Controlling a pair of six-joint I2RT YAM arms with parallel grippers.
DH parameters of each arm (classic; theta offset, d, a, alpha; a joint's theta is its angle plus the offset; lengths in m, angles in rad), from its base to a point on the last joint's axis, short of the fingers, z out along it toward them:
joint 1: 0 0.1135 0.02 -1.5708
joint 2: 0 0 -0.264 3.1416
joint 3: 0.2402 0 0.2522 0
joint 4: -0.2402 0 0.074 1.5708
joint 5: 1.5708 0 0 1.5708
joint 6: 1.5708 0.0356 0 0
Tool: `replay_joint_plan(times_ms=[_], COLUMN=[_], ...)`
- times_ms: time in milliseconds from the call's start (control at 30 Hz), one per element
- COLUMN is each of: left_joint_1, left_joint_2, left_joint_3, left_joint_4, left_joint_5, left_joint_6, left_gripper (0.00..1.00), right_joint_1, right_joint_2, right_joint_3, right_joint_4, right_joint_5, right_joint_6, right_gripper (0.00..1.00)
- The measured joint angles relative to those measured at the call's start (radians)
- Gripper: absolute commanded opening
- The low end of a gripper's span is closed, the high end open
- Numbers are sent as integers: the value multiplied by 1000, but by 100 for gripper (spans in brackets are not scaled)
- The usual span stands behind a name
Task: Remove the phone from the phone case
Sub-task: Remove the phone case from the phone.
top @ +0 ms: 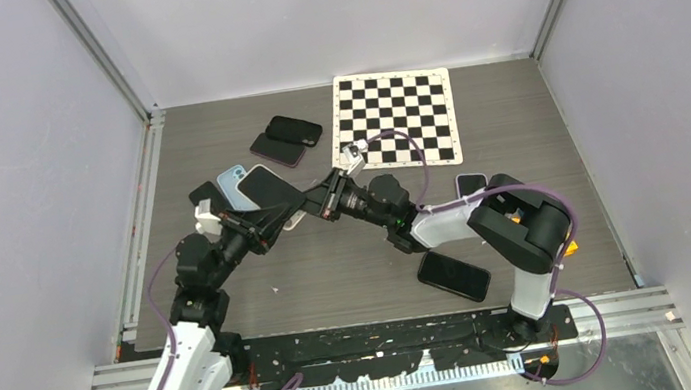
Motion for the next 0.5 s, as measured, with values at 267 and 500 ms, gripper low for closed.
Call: replay_joint_plan(times_ms=[267,500], left_joint_1=[-2,6], left_joint_2=[-40,-115], left_joint_3=[0,5], left_joint_4=[-117,-337], left_joint_5=[143,238], left_joint_6=[55,204], left_gripper=[0,0], right_joint_1=[-105,-220], right_joint_2=[-42,-87], right_joint_3=[-109,-143], right_joint_4=[2,-108], right_joint_5=[-50,57], right_joint_6=[3,-43], right_gripper=[1,1])
